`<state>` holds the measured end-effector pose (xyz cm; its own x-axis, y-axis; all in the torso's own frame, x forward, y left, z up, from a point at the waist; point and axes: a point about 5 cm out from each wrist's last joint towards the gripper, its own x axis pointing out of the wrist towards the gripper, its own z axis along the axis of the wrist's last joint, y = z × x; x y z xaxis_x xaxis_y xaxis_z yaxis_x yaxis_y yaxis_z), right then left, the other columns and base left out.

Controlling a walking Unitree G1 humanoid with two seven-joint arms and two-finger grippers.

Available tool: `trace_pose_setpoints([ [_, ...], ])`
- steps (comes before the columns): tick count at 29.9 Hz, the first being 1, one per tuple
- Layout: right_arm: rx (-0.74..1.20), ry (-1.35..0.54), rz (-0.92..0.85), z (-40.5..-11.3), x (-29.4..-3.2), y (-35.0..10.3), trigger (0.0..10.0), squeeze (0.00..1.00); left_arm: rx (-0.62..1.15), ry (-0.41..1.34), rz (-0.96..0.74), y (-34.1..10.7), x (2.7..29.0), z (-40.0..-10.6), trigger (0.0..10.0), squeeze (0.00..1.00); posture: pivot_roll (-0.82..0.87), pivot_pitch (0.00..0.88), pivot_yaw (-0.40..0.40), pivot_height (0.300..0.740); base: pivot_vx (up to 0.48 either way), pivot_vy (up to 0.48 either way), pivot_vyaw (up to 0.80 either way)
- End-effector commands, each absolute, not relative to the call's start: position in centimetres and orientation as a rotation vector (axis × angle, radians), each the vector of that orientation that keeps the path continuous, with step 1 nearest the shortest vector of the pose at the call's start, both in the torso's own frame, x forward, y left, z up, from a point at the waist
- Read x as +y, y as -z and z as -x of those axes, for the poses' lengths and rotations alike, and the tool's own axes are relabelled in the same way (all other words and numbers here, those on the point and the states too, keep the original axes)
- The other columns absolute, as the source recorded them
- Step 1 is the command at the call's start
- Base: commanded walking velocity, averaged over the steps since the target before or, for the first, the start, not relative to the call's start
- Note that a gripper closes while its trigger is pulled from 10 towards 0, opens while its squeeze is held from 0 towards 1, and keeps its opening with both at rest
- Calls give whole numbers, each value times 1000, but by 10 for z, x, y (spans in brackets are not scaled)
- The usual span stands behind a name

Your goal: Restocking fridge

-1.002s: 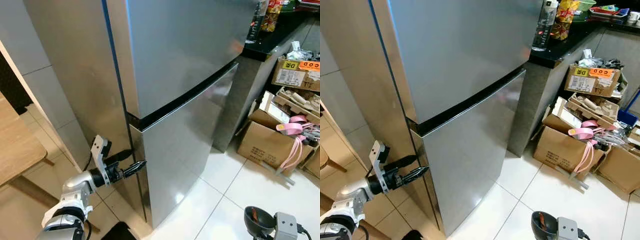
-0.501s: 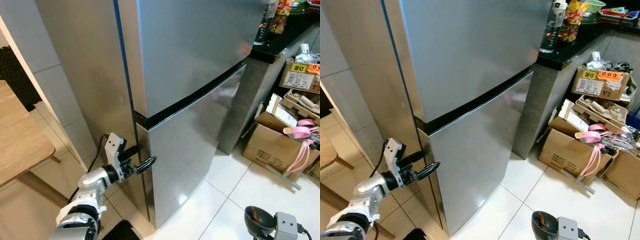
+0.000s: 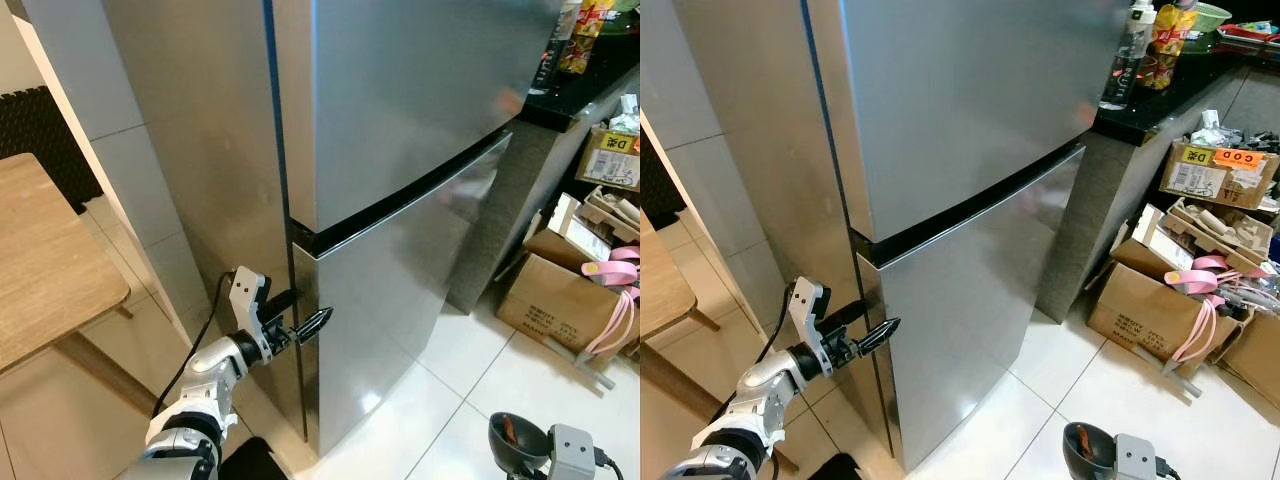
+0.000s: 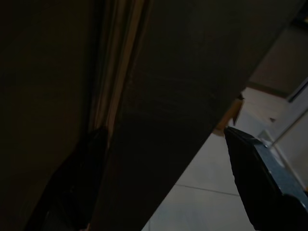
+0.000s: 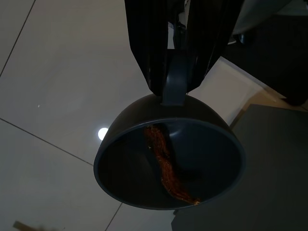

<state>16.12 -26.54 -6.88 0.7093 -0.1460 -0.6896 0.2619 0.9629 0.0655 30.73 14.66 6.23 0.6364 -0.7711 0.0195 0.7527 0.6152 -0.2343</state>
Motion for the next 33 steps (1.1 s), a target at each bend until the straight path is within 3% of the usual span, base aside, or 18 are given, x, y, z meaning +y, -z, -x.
trace_pose_setpoints([
  [1, 749, 223, -158, -162, -265, 68, 10000, 0, 133, 1169, 255, -54, 103, -290, 10000, 0, -80, 0, -7, 740, 0, 0, 0],
  [25, 748, 225, -160, -163, -265, 68, 10000, 0, 163, 1386, 294, -51, 80, -266, 10000, 0, -79, 0, -6, 740, 0, 0, 0],
  [30, 753, 228, -159, -162, -265, 69, 10000, 0, 261, 1513, 324, -42, 78, -247, 10000, 0, -80, 0, -4, 740, 0, 0, 0],
  [33, 757, 233, -158, -161, -265, 69, 10000, 0, 455, 1472, 330, -17, 100, -236, 10000, 0, -79, 0, -4, 740, 0, 0, 0],
])
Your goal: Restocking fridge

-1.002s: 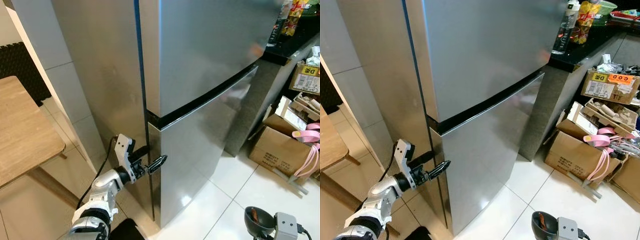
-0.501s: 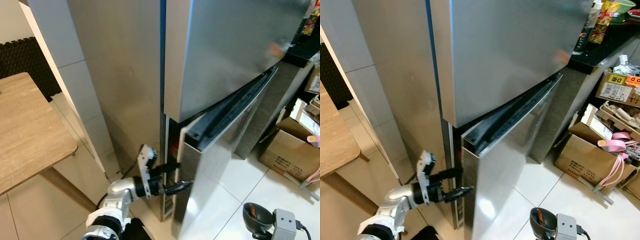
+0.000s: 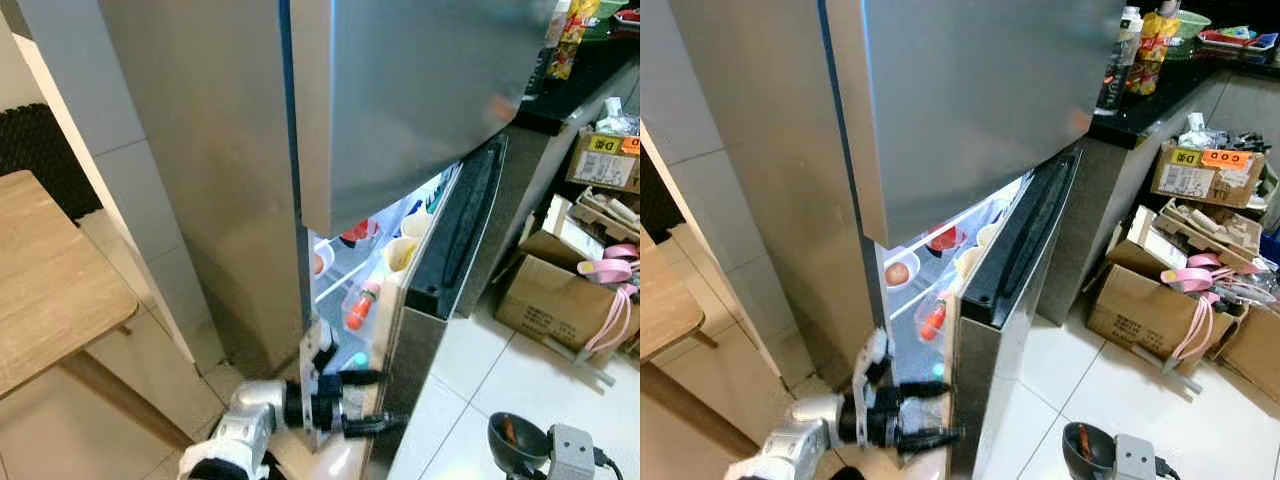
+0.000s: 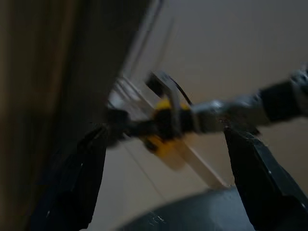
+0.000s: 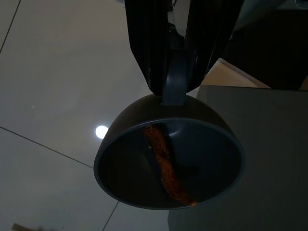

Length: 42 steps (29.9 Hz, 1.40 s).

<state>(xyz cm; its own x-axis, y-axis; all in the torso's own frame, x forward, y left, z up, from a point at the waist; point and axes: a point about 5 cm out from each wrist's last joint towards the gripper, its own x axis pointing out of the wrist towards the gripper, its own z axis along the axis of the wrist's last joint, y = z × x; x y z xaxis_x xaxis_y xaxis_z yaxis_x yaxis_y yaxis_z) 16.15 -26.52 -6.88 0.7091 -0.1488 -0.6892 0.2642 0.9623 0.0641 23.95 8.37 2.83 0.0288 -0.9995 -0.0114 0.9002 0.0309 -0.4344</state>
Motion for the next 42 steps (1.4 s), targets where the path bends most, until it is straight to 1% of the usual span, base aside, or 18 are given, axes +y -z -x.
trace_pose_setpoints([
  [1, 757, 233, -158, -161, -265, 69, 10000, 0, 455, 1472, 330, -17, 100, -236, 10000, 0, -79, 0, -4, 740, 0, 0, 0],
  [3, 760, 234, -157, -160, -265, 70, 10000, 0, 562, 1378, 301, -1, 118, -231, 10000, 0, -80, 0, -3, 740, 0, 0, 0],
  [8, 762, 236, -156, -159, -266, 70, 10000, 0, 639, 1300, 309, 11, 131, -224, 10000, 0, -81, 0, -3, 740, 0, 0, 0],
  [9, 766, 238, -156, -158, -266, 70, 10000, 0, 732, 1175, 330, 27, 148, -212, 10000, 0, -81, 0, -4, 740, 0, 0, 0],
  [10, 766, 238, -156, -158, -266, 70, 10000, 0, 732, 1175, 330, 27, 148, -212, 10000, 0, -81, 0, -4, 740, 0, 0, 0],
  [11, 771, 240, -154, -157, -266, 71, 10000, 0, 800, 1039, 344, 40, 162, -200, 10000, 0, -79, 0, -7, 740, 0, 0, 0],
  [12, 771, 240, -154, -157, -266, 71, 10000, 0, 800, 1039, 344, 40, 162, -200, 10000, 0, -79, 0, -7, 740, 0, 0, 0],
  [13, 777, 243, -151, -156, -267, 71, 10000, 0, 860, 891, 349, 51, 173, -191, 10000, 0, -78, 0, -9, 740, 0, 0, 0],
  [14, 777, 243, -151, -156, -267, 71, 10000, 0, 860, 891, 349, 51, 173, -191, 10000, 0, -78, 0, -9, 740, 0, 0, 0],
  [15, 783, 245, -148, -155, -267, 72, 10000, 0, 893, 772, 358, 59, 181, -182, 10000, 0, -77, 0, -10, 740, 0, 0, 0],
  [16, 783, 245, -148, -155, -267, 72, 10000, 0, 893, 772, 358, 59, 181, -182, 10000, 0, -77, 0, -10, 740, 0, 0, 0],
  [17, 789, 246, -145, -154, -267, 72, 10000, 0, 927, 661, 362, 67, 187, -173, 10000, 0, -78, 0, -12, 740, 0, 0, 0],
  [20, 794, 247, -143, -153, -267, 73, 10000, 0, 952, 574, 354, 73, 191, -166, 10000, 0, -78, 0, -12, 740, 0, 0, 0],
  [21, 799, 248, -140, -152, -267, 73, 10000, 0, 984, 462, 343, 80, 197, -155, 10000, 0, -80, 0, -14, 740, 0, 0, 0],
  [22, 799, 248, -140, -152, -267, 73, 10000, 0, 984, 462, 343, 80, 197, -155, 10000, 0, -80, 0, -14, 740, 0, 0, 0],
  [23, 803, 250, -139, -151, -267, 74, 10000, 0, 1023, 373, 340, 87, 201, -144, 10000, 0, -83, 0, -16, 740, 0, 0, 0],
  [28, 818, 257, -135, -146, -270, 75, 10000, 0, 1111, 258, 293, 99, 201, -120, 10000, 0, -86, 0, -16, 740, 0, 0, 0],
  [42, 840, 252, -134, -140, -266, 79, 10000, 0, 1050, 119, 263, 97, 205, -135, 10000, 0, -83, 0, -17, 740, 0, 0, 0],
])
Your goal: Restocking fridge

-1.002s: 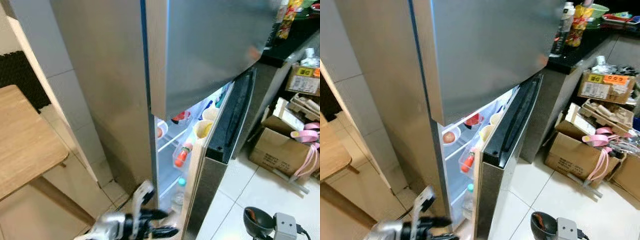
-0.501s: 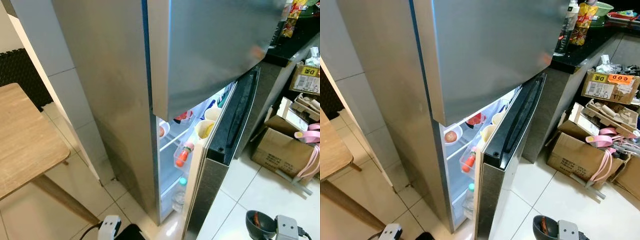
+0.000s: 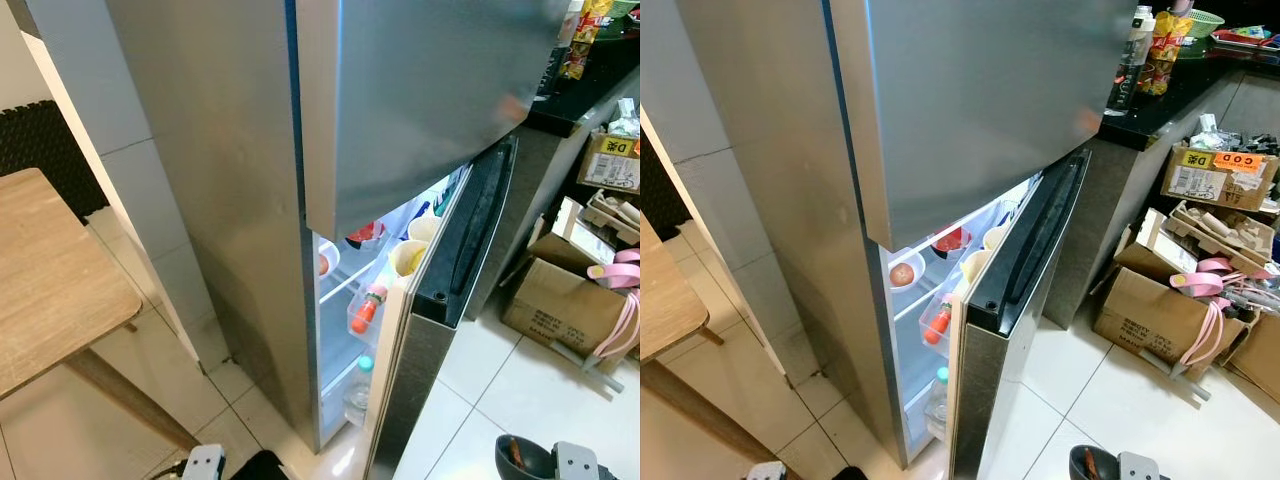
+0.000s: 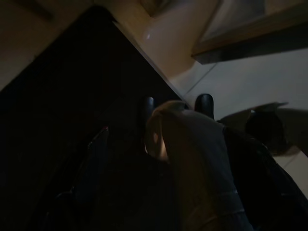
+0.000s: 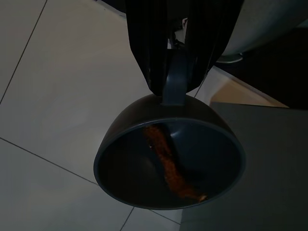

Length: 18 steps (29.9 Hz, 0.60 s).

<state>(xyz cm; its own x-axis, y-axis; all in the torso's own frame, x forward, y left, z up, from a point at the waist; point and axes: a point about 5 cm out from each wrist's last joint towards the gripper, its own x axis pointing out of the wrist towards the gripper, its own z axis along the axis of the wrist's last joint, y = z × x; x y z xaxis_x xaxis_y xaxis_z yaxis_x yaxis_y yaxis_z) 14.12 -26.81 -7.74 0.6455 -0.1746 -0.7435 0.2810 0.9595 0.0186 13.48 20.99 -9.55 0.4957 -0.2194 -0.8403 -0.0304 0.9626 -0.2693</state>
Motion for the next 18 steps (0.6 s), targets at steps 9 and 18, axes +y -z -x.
trace_pose_setpoints([
  [9, 838, 249, -128, -141, -268, 78, 10000, 0, 1087, 190, 251, 100, 195, -127, 10000, 0, -83, 0, -16, 740, 0, -430, 0],
  [18, 839, 244, -125, -142, -267, 78, 10000, 0, 1114, 139, 219, 103, 197, -122, 10000, 0, -79, 0, -19, 740, 0, -53, 0],
])
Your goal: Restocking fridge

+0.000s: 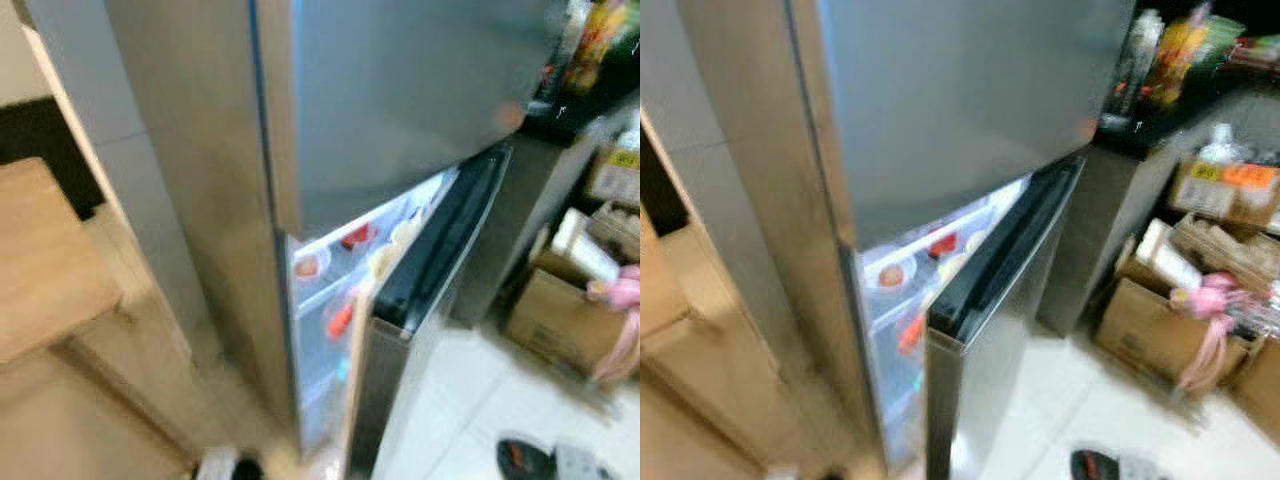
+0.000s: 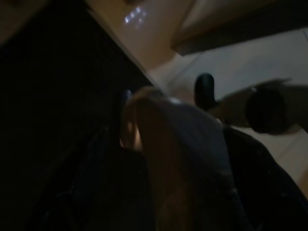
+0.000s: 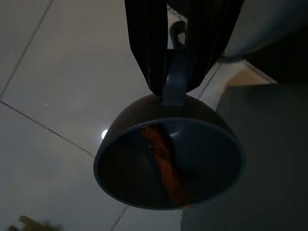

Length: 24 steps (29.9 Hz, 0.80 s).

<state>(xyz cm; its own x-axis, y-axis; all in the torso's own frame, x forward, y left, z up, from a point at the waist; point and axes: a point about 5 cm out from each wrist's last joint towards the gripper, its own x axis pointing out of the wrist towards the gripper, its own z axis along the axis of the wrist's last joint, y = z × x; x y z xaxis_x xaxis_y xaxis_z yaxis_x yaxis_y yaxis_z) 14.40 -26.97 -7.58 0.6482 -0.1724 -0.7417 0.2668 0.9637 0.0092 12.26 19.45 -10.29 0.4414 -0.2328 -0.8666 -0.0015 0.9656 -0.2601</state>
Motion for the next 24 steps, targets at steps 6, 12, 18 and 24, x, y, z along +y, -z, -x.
trace_pose_setpoints([
  [6, 842, 244, -127, -141, -266, 78, 10000, 0, 1122, 118, 212, 103, 198, -122, 10000, 0, -80, 0, -19, 740, 0, 0, 0],
  [12, 842, 247, -128, -141, -266, 78, 10000, 0, 1126, 86, 219, 104, 199, -121, 10000, 0, -81, 0, -19, 740, -41, 0, 0],
  [18, 842, 247, -128, -141, -267, 78, 10000, 0, 1127, 81, 223, 104, 198, -121, 10000, 0, -81, 0, -20, 740, -316, 0, 0],
  [24, 844, 247, -128, -140, -267, 78, 10000, 0, 1127, 86, 218, 104, 198, -121, 10000, 0, -80, 0, -20, 740, -368, 0, 0],
])
